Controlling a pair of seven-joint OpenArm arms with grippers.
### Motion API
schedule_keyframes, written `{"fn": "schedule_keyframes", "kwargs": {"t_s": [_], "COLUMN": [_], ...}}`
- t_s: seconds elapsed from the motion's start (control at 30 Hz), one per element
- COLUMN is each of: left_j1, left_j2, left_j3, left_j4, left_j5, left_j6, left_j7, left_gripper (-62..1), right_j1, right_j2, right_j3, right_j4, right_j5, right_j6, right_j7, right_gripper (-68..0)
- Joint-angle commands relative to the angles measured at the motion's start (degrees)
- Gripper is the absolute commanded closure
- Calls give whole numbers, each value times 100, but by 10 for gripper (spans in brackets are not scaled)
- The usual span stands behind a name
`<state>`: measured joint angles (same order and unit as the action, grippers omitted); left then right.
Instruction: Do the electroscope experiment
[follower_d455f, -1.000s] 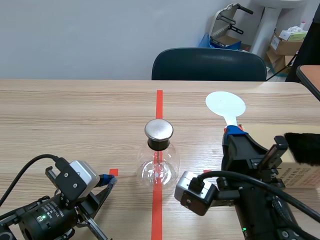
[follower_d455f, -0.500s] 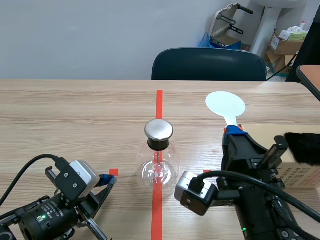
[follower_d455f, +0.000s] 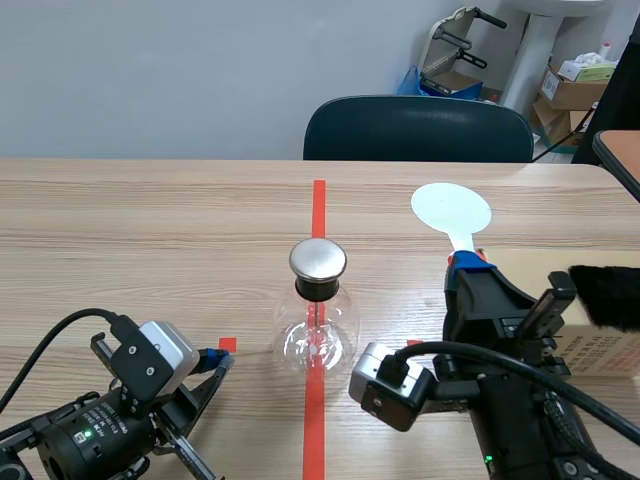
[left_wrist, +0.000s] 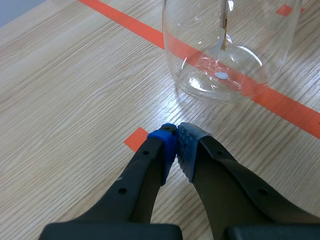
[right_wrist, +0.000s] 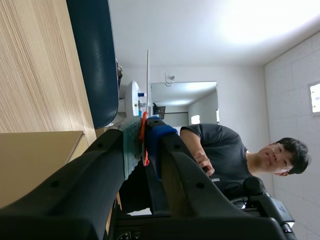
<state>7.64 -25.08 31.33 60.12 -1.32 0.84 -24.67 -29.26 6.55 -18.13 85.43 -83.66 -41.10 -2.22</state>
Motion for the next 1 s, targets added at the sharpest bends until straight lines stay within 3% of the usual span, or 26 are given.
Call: {"fn": "schedule_keyframes", "kwargs": {"t_s": [0.0,0.13,0.27,0.67,0.97], "left_j1": [-2,-2,-2,-2,-2], "left_j2": [28,28,28,28,26], "left_j3": [-28,-28,-28,-28,-28], "left_j4": [127,127,127,127,127], "left_j5": [-11,-11,-11,-11,-11], "left_j6": [-7,-4,-4,-4,-4], "left_j7": [-83,-83,-83,-83,-81], "left_gripper": [-31,-32,-31,-32,-32], "right_j1": [52,50,52,55,55], "right_j2": [76,76,76,76,76], "right_j3": [7,7,7,7,7], "right_j4": [59,59,59,59,59], "right_j5": [-4,-4,-4,-4,-4], "right_j6": [-44,-39,133,155,155], "right_j7": [-37,-31,190,1987,2730], "right_gripper": [-17,-17,-17,-17,-17]}}
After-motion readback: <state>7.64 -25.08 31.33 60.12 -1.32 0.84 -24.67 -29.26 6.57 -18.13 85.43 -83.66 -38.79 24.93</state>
